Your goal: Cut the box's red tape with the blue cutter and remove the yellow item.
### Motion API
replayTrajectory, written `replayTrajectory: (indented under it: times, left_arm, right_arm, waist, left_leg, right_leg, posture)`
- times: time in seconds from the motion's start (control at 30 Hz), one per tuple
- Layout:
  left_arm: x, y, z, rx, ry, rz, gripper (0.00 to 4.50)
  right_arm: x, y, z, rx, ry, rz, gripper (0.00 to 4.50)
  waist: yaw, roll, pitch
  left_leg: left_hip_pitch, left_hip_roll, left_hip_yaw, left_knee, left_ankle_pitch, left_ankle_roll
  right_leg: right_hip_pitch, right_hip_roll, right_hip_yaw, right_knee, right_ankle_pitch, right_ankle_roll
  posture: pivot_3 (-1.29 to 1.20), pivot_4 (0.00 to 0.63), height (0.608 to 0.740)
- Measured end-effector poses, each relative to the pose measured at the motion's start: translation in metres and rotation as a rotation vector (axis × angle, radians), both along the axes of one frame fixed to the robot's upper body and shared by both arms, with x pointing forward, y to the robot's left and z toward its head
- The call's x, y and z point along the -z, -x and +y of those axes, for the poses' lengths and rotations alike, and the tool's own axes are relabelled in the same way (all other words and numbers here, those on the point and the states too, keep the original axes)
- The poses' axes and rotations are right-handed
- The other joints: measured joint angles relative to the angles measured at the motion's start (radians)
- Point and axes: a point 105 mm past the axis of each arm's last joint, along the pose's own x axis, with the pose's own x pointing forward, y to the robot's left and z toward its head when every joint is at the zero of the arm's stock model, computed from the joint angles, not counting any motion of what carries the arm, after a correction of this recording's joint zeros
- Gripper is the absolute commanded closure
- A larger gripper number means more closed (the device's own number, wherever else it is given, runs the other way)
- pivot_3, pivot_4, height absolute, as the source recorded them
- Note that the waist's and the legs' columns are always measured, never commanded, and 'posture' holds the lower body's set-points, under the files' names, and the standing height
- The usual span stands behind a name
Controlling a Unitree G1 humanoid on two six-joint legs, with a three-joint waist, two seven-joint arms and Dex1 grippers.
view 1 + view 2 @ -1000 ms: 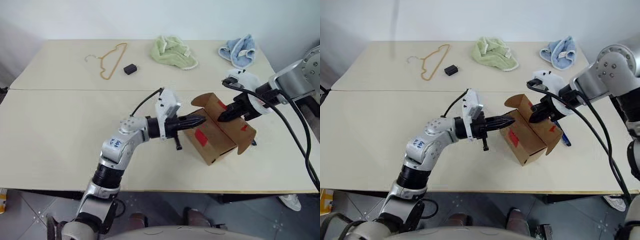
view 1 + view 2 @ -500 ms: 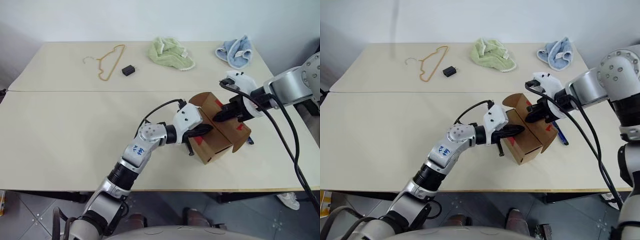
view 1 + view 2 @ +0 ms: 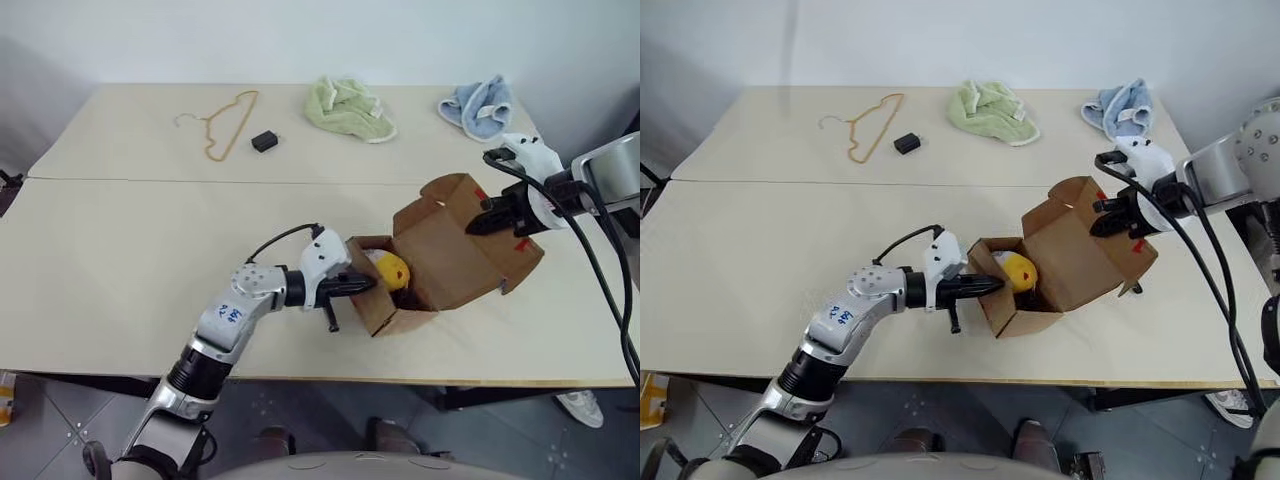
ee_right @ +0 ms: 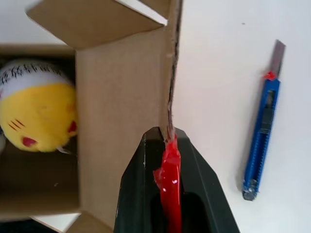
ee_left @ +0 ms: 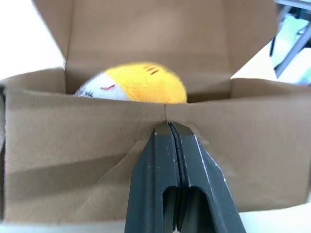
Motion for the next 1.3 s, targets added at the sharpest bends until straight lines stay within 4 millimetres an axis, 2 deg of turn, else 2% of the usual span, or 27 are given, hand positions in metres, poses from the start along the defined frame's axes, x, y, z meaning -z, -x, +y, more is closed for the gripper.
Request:
replayTrajectory:
  times: [0.1, 0.23, 0.33, 0.4, 0.43, 0.5, 0.6, 0.7, 0.8, 0.83, 0.93, 1.03, 1.17, 1.23, 1.3]
  left_arm:
    - [0.013, -0.004, 0.009, -0.058, -0.018, 0.054, 4.50]
    - [0.011, -0.004, 0.011, -0.072, -0.027, 0.053, 4.50]
    - [0.011, -0.004, 0.013, -0.082, -0.036, 0.060, 4.50]
    - [0.012, -0.006, 0.019, -0.101, -0.052, 0.070, 4.50]
    - [0.012, -0.006, 0.022, -0.111, -0.053, 0.078, 4.32]
    - [0.009, -0.007, 0.027, -0.131, -0.046, 0.091, 3.93]
    - [0.001, -0.003, 0.041, -0.165, -0.019, 0.116, 3.05]
    - [-0.005, 0.004, 0.072, -0.243, 0.022, 0.128, 2.19]
    - [-0.001, 0.024, 0.117, -0.322, 0.058, 0.134, 1.23]
    - [0.000, 0.031, 0.131, -0.345, 0.091, 0.133, 0.91]
    - [0.005, 0.057, 0.168, -0.398, 0.142, 0.109, 0.03]
    - [0.011, 0.082, 0.216, -0.507, 0.137, 0.085, 0.03]
    - [0.012, 0.113, 0.275, -0.654, 0.118, 0.097, 0.03]
    - [0.008, 0.125, 0.296, -0.691, 0.106, 0.107, 0.03]
    - [-0.004, 0.124, 0.301, -0.679, 0.109, 0.077, 0.03]
  right_arm:
    - [0.009, 0.001, -0.002, 0.006, 0.003, 0.023, 4.48]
    - [0.030, 0.003, 0.007, -0.024, -0.024, 0.081, 4.48]
    - [0.036, 0.004, 0.011, -0.034, -0.046, 0.083, 4.48]
    - [0.037, 0.004, 0.008, -0.021, -0.063, 0.069, 4.05]
    - [0.039, 0.005, 0.007, -0.018, -0.072, 0.062, 3.85]
    - [0.044, 0.009, 0.005, -0.018, -0.093, 0.058, 3.22]
    - [0.051, 0.019, 0.004, -0.060, -0.165, 0.017, 2.22]
    - [0.039, 0.026, -0.015, -0.096, -0.198, -0.122, 1.21]
    - [0.011, 0.031, -0.034, -0.253, -0.228, -0.412, 0.12]
    - [0.002, 0.035, -0.036, -0.337, -0.239, -0.515, 0.00]
    - [-0.016, 0.048, -0.036, -0.570, -0.265, -0.807, 0.00]
    - [-0.018, 0.066, -0.036, -0.743, -0.294, -0.911, 0.00]
    - [-0.008, 0.096, -0.018, -0.967, -0.354, -0.893, 0.00]
    - [-0.001, 0.104, -0.013, -1.013, -0.356, -0.870, 0.00]
    - [0.001, 0.109, -0.015, -1.006, -0.349, -0.870, 0.00]
  waist:
    - [0.000, 0.000, 0.001]
    - [-0.001, 0.001, 0.002]
    - [0.000, 0.002, 0.003]
    - [0.000, 0.002, 0.003]
    - [0.000, 0.002, 0.003]
    - [-0.001, 0.002, 0.003]
    - [-0.001, 0.002, 0.003]
    - [-0.002, 0.003, 0.005]
    - [-0.010, 0.003, 0.005]
    - [-0.014, 0.003, 0.005]
    - [-0.027, 0.001, 0.006]
    - [-0.029, 0.002, 0.006]
    - [-0.027, 0.002, 0.006]
    - [-0.021, 0.002, 0.006]
    - [-0.005, 0.001, 0.007]
  left_leg:
    - [-0.003, 0.000, 0.000, 0.000, 0.000, 0.000]
    - [-0.005, 0.000, 0.001, -0.001, 0.000, 0.000]
    - [-0.006, 0.000, 0.000, -0.001, 0.000, 0.000]
    - [-0.007, 0.000, 0.001, -0.001, 0.000, 0.000]
    - [-0.007, 0.000, 0.001, -0.001, 0.000, 0.000]
    - [-0.007, 0.000, 0.001, -0.001, 0.000, 0.000]
    - [-0.007, 0.000, 0.001, -0.001, 0.000, 0.000]
    - [-0.007, 0.000, 0.001, -0.001, -0.001, 0.000]
    - [-0.004, 0.001, 0.005, -0.003, -0.002, 0.000]
    - [-0.002, 0.001, 0.006, -0.003, -0.002, -0.001]
    - [0.001, 0.003, 0.007, -0.002, -0.003, -0.001]
    - [0.002, 0.004, 0.007, -0.002, -0.002, -0.002]
    - [0.003, 0.004, 0.007, -0.002, -0.003, -0.002]
    - [0.002, 0.004, 0.006, -0.001, -0.003, -0.001]
    - [0.003, 0.004, 0.006, -0.001, -0.003, -0.001]
  right_leg:
    - [-0.003, 0.000, 0.000, -0.001, 0.000, 0.000]
    - [-0.005, 0.000, 0.000, -0.002, 0.000, 0.000]
    - [-0.006, 0.000, -0.001, -0.002, 0.000, 0.000]
    - [-0.006, 0.000, -0.001, -0.002, 0.000, 0.000]
    - [-0.006, 0.000, -0.001, -0.002, 0.000, 0.000]
    - [-0.006, 0.000, -0.001, -0.002, 0.000, 0.000]
    - [-0.006, 0.000, -0.001, -0.003, 0.000, 0.000]
    - [-0.006, 0.000, -0.001, -0.003, 0.000, 0.000]
    - [-0.005, 0.000, -0.001, -0.004, 0.000, 0.001]
    - [-0.004, 0.000, -0.001, -0.004, 0.000, 0.001]
    - [-0.001, 0.001, -0.001, -0.004, 0.000, 0.001]
    - [-0.001, 0.001, -0.001, -0.003, 0.000, 0.000]
    - [-0.001, 0.001, -0.001, -0.002, 0.000, -0.001]
    - [-0.001, 0.001, -0.001, -0.002, 0.000, -0.001]
    - [0.000, 0.001, -0.001, -0.003, 0.000, -0.002]
  posture:
    - [0.00, 0.150, 0.740]
    - [0.00, 0.150, 0.740]
    - [0.00, 0.150, 0.740]
    - [0.00, 0.150, 0.740]
    - [0.00, 0.150, 0.740]
    - [0.00, 0.150, 0.740]
    - [0.00, 0.150, 0.740]
    - [0.00, 0.150, 0.740]
    - [0.00, 0.150, 0.740]
    - [0.00, 0.150, 0.740]
    - [0.00, 0.150, 0.740]
    - [0.00, 0.150, 0.740]
    - [0.00, 0.150, 0.740]
    - [0.00, 0.150, 0.740]
    - [0.00, 0.150, 0.740]
